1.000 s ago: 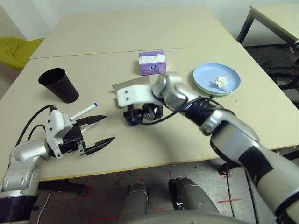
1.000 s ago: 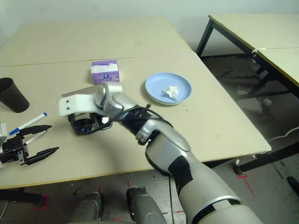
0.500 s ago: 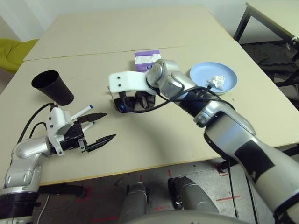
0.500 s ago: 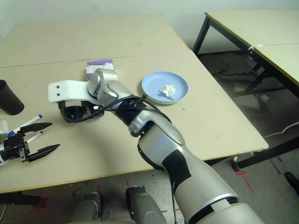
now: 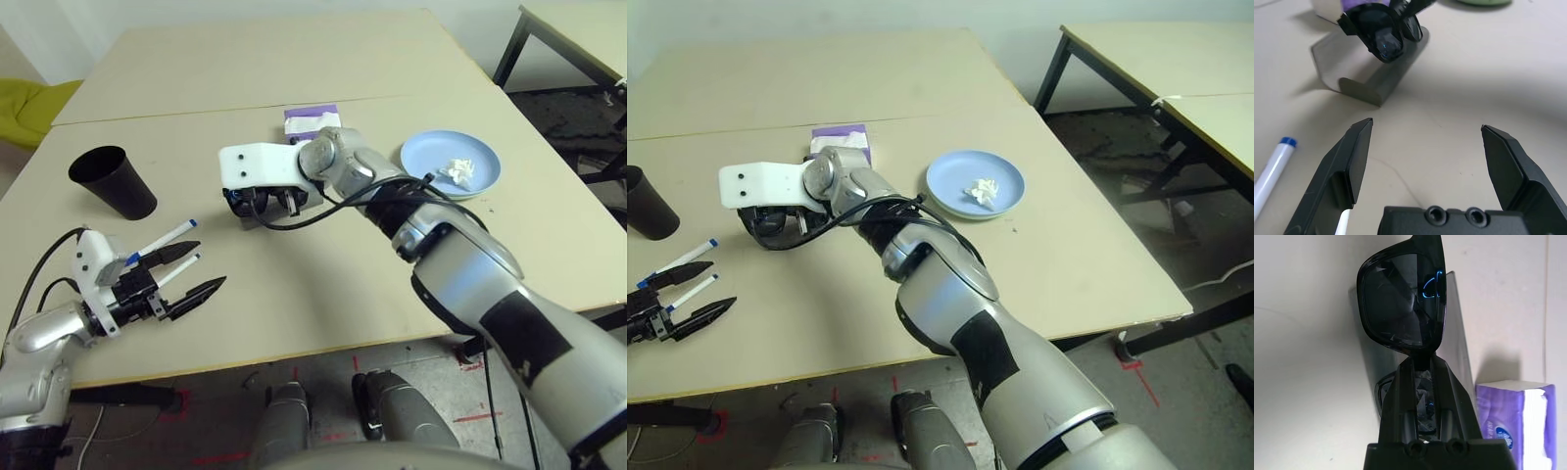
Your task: Organize and tidy the items on the table.
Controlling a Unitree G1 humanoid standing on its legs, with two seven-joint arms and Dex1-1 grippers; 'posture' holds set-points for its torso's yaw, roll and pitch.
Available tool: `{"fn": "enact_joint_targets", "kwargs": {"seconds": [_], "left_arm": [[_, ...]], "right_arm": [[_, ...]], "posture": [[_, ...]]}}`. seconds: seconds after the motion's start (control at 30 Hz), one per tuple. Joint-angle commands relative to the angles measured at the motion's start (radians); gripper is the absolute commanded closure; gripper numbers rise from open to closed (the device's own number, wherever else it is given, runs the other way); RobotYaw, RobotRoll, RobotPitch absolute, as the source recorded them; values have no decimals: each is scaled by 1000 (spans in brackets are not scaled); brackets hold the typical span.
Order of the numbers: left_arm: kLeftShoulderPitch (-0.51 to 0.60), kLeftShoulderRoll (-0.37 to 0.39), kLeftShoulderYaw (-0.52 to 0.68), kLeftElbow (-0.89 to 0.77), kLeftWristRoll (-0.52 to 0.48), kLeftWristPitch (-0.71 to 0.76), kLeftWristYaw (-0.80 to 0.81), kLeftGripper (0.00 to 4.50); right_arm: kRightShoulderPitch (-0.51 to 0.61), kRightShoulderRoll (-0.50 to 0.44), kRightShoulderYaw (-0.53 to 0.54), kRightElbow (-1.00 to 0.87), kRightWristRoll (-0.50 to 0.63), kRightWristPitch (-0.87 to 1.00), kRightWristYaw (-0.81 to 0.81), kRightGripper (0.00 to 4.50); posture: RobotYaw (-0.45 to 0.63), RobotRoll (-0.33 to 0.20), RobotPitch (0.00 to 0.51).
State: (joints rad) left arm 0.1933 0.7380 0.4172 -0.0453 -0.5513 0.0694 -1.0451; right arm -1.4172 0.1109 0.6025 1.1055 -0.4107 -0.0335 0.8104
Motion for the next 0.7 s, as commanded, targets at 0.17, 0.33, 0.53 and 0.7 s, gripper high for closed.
{"fn": "enact_joint_targets", "kwargs": {"seconds": [0.17, 0.33, 0.53, 0.7], "left_arm": [[45, -34, 24, -70, -20, 41, 61, 0], [43, -35, 26, -84, -22, 54, 74, 0], [33, -29, 25, -86, -26, 60, 76, 0], [29, -30, 23, -89, -28, 66, 81, 0]], "right_arm": [[-45, 36, -14, 80, -37, -73, -129, 4341], [-47, 41, -17, 105, -46, -85, -160, 4341], [-34, 41, -15, 118, -49, -84, -158, 4341], [-19, 45, -21, 126, -43, -83, -154, 4341]], "posture": [[-29, 0, 149], [-29, 0, 148], [-33, 0, 157], [-32, 0, 162]]}}
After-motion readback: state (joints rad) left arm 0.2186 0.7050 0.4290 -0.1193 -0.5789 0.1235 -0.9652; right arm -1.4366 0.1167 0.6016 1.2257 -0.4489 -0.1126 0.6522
